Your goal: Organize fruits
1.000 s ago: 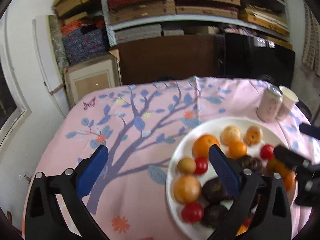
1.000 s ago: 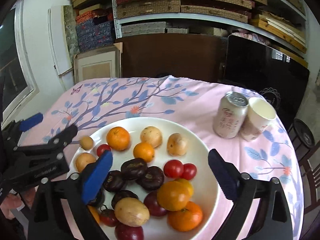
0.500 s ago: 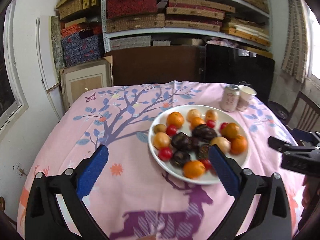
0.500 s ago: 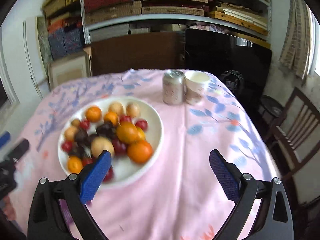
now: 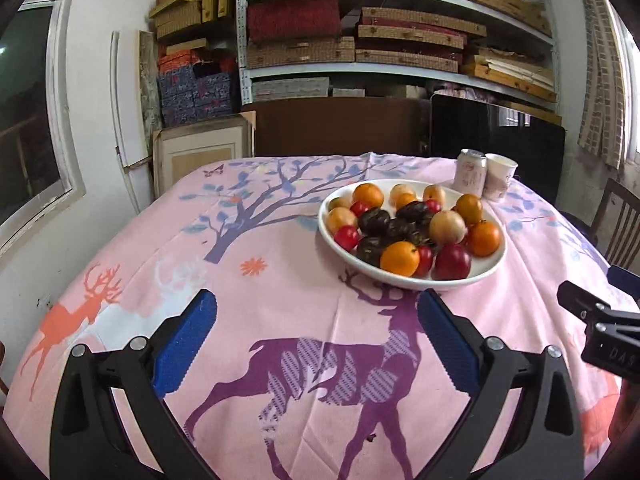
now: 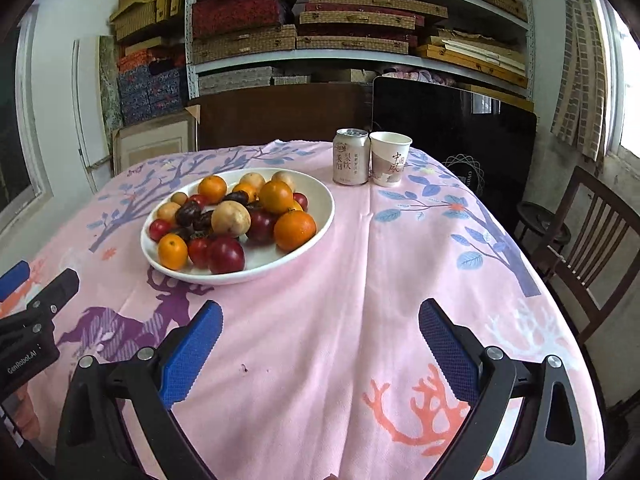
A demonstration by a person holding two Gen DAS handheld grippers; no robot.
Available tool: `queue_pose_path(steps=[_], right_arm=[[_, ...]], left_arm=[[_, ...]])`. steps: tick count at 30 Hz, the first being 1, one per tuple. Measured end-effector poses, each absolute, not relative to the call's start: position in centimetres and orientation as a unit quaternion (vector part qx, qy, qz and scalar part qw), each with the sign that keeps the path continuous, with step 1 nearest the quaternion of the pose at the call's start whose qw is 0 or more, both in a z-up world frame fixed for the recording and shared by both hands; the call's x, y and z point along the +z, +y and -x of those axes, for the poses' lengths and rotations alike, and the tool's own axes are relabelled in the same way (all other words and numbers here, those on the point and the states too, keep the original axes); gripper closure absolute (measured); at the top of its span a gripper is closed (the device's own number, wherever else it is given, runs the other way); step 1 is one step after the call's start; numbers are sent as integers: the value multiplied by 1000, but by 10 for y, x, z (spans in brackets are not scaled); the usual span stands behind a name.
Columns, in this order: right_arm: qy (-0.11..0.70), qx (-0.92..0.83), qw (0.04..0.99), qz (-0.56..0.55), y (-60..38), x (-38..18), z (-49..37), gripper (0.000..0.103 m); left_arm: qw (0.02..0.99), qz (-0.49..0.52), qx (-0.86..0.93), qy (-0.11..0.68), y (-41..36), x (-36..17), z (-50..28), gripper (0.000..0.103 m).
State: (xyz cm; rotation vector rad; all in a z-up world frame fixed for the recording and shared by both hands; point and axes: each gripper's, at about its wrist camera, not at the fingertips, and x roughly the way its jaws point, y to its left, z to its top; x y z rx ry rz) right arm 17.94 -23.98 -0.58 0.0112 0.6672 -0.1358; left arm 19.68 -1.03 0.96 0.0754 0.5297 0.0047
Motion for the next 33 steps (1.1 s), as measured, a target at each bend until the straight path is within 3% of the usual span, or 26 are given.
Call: queue_pose_path(steps=[5, 29, 33], right_arm=[[306, -93, 947, 1, -234, -7, -168, 4], [263, -88, 961, 1, -228, 16, -145, 4], [261, -116, 958, -31, -238, 28, -127, 4]], left_arm=[[972, -47, 3, 228, -13, 14, -181, 4], [971, -93, -21, 220, -37, 17, -166, 4], [973, -39, -3, 229, -25, 26, -156, 4]])
